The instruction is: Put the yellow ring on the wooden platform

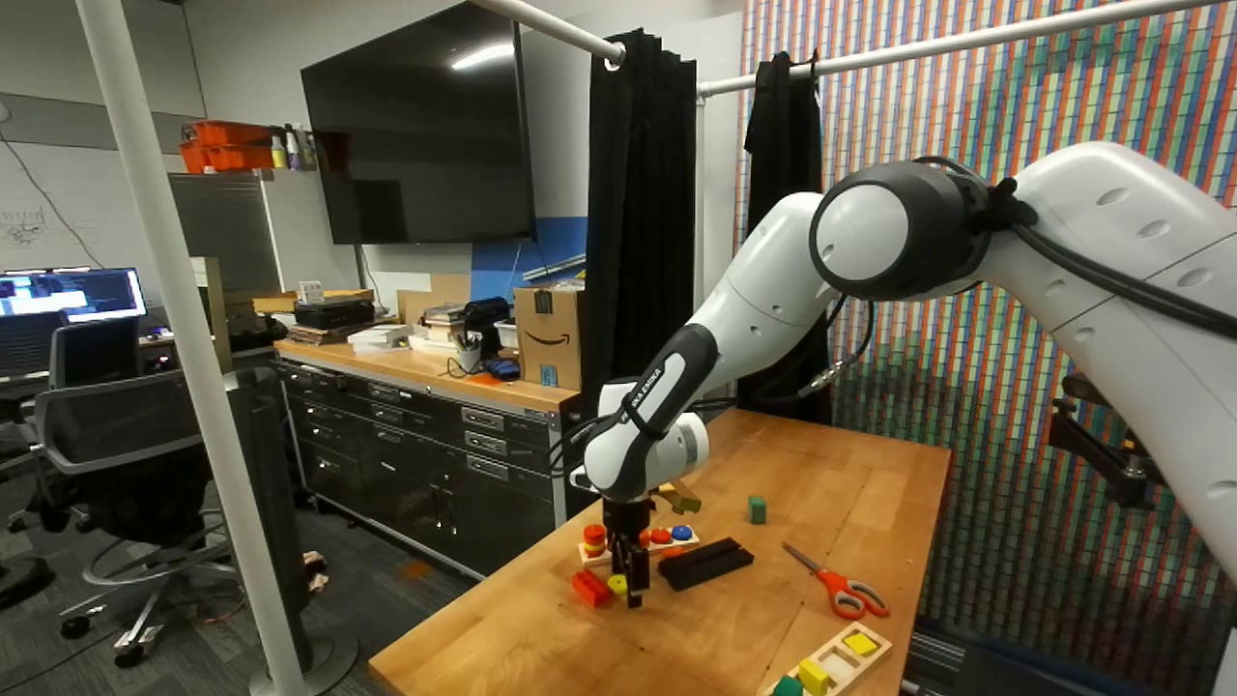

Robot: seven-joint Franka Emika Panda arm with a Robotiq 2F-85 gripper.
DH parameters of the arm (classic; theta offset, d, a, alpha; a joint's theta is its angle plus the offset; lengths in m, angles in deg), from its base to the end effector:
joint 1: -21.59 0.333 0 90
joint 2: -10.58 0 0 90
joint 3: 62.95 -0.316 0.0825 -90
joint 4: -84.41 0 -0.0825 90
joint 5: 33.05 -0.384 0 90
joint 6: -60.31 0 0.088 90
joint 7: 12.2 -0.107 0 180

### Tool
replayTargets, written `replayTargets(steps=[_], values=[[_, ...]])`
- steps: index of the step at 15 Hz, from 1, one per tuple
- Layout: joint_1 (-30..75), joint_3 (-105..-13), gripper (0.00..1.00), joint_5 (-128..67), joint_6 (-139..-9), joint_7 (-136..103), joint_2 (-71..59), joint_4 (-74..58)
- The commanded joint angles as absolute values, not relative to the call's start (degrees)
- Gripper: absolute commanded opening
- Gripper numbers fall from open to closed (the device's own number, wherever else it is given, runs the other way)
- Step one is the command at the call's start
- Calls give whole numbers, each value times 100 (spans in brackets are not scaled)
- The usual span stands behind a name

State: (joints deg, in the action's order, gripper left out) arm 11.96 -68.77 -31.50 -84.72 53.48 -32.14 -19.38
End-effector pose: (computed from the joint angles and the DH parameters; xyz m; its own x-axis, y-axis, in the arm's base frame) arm 0.6400 -0.0454 0.1274 0.4751 0.8790 0.0401 0.8798 -0.4736 -0.0421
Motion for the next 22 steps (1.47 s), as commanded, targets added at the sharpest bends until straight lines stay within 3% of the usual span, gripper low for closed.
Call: replayTargets(steps=[1, 8, 22], values=[[1185, -6895, 72, -3051, -8418, 5318, -3297, -1771], [1178, -6885, 20, -3011, -8457, 5333, -3308, -1686], [1521, -6720, 23, -2925, -8158, 4300, -2548, -1903]])
